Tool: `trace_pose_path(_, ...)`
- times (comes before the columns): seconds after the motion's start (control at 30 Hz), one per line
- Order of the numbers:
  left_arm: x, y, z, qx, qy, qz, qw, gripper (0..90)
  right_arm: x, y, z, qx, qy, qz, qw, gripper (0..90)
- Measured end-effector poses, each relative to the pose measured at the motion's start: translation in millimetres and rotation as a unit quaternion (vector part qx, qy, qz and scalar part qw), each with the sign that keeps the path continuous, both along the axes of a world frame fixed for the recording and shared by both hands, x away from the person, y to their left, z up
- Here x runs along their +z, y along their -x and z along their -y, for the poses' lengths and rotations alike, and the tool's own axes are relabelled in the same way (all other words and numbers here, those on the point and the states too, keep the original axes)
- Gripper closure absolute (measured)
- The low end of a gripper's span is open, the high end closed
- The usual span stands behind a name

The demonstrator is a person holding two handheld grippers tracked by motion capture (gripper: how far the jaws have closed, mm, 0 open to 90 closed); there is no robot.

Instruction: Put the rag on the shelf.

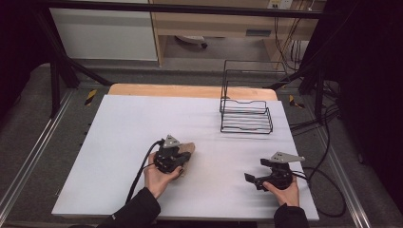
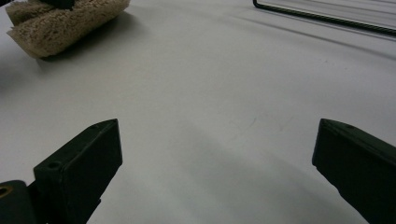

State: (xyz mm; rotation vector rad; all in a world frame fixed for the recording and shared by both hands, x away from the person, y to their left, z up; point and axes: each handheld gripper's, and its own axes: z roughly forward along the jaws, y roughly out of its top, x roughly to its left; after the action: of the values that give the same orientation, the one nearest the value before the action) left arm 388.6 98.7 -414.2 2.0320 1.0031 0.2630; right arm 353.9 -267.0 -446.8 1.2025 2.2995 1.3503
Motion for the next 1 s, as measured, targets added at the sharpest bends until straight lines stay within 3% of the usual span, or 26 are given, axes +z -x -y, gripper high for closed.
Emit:
trace_pose_path(0.27, -16.5, -7.3, 12.3, -0.016, -0.005, -0.008, 0.9998, 84.6, 0.0, 0.1, -0.1, 0.001, 0.001, 0.003, 1.0, 2.1)
trace_pose_path(0.37, -15.7, -8.8, 8.8, -0.029, 0.002, -0.012, 0.9995, 75.8, 0.3, 0.2, -0.7, 0.002, 0.003, 0.005, 1.0, 2.1)
trace_pose_path(0.47, -7.1, -6.9, -2.2, -0.036, -0.001, -0.002, 0.9993, 64.9, 0.3, 0.6, -1.5, 0.002, 0.003, 0.004, 1.0, 2.1)
trace_pose_path(0.7, 11.7, 1.4, -58.3, -0.02, -0.026, 0.012, 0.9994, 51.2, 0.3, 1.0, -3.1, 0.0, 0.004, 0.004, 1.0, 2.1)
trace_pose_path(0.87, 1.8, 11.0, -89.6, -0.006, -0.034, -0.011, 0.9993, 49.8, 1.1, 1.8, -6.2, -0.001, 0.006, 0.004, 1.0, 2.1)
trace_pose_path(1.0, -15.3, 17.9, -98.7, -0.012, -0.034, -0.034, 0.9988, 49.5, 2.5, 3.7, -13.0, -0.005, 0.009, 0.007, 0.9999, 2.5)
